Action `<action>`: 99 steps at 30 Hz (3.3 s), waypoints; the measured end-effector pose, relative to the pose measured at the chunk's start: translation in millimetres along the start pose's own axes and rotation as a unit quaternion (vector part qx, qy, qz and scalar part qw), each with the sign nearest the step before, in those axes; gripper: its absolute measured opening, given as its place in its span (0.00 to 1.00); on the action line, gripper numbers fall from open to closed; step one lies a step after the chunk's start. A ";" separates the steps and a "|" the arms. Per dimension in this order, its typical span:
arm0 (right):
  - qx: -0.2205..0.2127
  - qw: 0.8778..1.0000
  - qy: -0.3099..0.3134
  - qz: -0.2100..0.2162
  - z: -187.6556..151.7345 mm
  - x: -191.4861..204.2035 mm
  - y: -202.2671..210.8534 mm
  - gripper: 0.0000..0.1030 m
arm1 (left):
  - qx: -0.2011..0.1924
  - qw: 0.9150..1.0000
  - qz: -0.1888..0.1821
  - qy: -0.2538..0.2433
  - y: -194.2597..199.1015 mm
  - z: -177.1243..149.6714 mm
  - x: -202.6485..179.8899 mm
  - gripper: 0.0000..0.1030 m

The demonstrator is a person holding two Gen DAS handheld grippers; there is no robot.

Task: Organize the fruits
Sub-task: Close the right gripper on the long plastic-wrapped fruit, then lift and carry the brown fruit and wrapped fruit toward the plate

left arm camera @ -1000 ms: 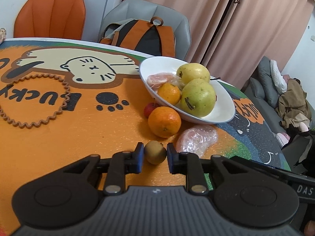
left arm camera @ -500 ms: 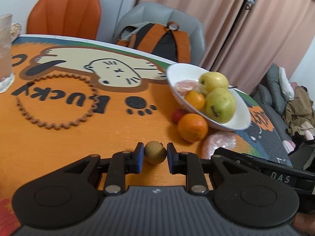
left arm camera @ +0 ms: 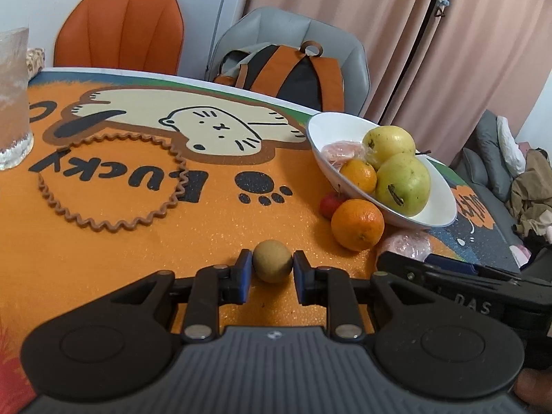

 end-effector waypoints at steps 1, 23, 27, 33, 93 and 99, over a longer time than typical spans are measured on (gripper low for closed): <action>-0.001 1.000 0.000 0.002 -0.9 -1.6 1.4 0.63 | -0.001 1.000 0.001 -0.001 -0.4 -0.2 -0.9 0.23; -0.006 1.000 -0.004 0.018 -14.7 -8.8 24.3 0.36 | -0.019 0.999 0.015 -0.031 -2.3 -5.8 -9.3 0.23; 0.000 1.000 -0.010 0.013 -17.0 -12.1 29.2 0.36 | -0.020 0.999 0.017 -0.038 -2.2 -6.2 -10.1 0.23; 0.006 1.000 -0.008 0.004 -13.2 -9.3 23.1 0.46 | -0.019 0.999 0.013 -0.032 0.5 -6.7 -8.5 0.23; -0.087 0.996 -0.012 -0.021 25.8 -26.7 69.9 0.36 | -0.063 0.997 -0.028 -0.014 38.1 26.0 -21.6 0.22; -0.092 0.995 -0.010 -0.023 36.7 -28.8 65.7 0.36 | -0.066 0.997 -0.024 -0.009 38.4 30.3 -16.1 0.22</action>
Point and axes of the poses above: each gripper's, at about its wrist camera, not at the fingertips, and y roughly against the way its jaws point, x to its left, z to its top, the point moved 1 cm from there along -y, roughly the way its jaws point, and after that the axes turned 10 degrees about y, right-handed, at the moved point
